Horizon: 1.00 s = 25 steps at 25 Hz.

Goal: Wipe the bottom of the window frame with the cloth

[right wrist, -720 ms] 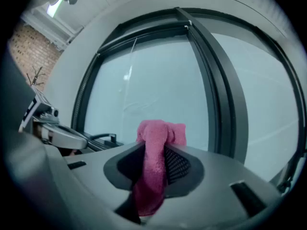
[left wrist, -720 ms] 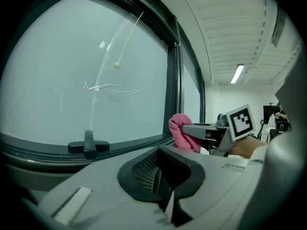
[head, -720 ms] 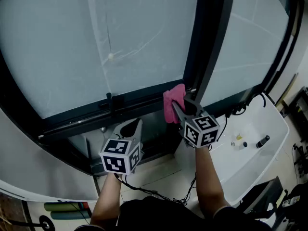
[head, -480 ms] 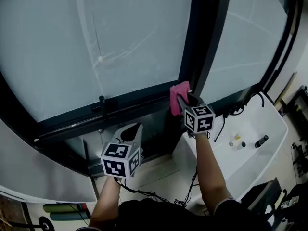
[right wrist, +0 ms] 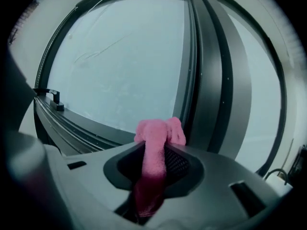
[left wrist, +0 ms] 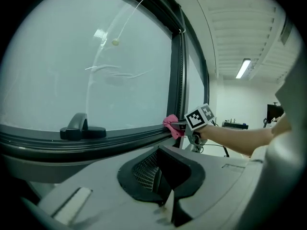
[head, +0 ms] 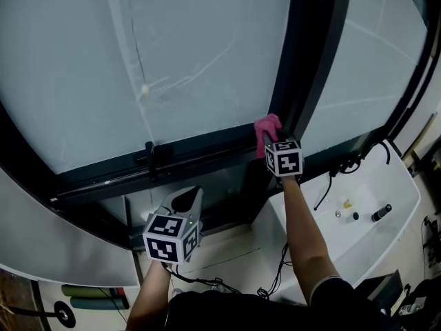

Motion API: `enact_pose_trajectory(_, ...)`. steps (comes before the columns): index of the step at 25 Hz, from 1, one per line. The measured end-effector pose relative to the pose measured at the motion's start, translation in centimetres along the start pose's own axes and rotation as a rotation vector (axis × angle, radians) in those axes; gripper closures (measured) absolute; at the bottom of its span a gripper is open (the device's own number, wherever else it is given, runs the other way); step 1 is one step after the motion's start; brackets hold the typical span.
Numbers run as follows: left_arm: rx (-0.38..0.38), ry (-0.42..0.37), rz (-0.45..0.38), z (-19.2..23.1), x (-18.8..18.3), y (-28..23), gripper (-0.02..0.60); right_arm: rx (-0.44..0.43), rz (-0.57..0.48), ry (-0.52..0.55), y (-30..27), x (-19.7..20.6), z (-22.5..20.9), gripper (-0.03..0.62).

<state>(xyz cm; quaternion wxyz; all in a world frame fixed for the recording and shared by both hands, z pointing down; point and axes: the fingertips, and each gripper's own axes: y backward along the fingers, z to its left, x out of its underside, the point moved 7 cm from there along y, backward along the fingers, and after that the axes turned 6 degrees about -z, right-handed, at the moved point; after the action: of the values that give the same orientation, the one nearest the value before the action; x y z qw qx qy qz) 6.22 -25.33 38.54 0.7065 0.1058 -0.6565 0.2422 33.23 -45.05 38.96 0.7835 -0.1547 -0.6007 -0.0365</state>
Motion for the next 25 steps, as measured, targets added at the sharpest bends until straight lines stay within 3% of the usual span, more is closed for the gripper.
enact_pose_trajectory(6, -0.034, 0.025, 0.015, 1.2, 1.0, 1.3, 0.574, -0.07, -0.051, -0.024, 0.5, -0.2, 3.0, 0.48)
enact_pose_trajectory(16, -0.133, 0.052, -0.024, 5.9, 1.2, 8.1, 0.572, -0.15, -0.085, -0.009, 1.4, -2.2, 14.9, 0.48)
enact_pose_trajectory(25, -0.186, 0.041, -0.055, 10.5, 0.2, 14.1, 0.574, -0.159, -0.119, -0.012, 2.3, -3.7, 23.7, 0.48)
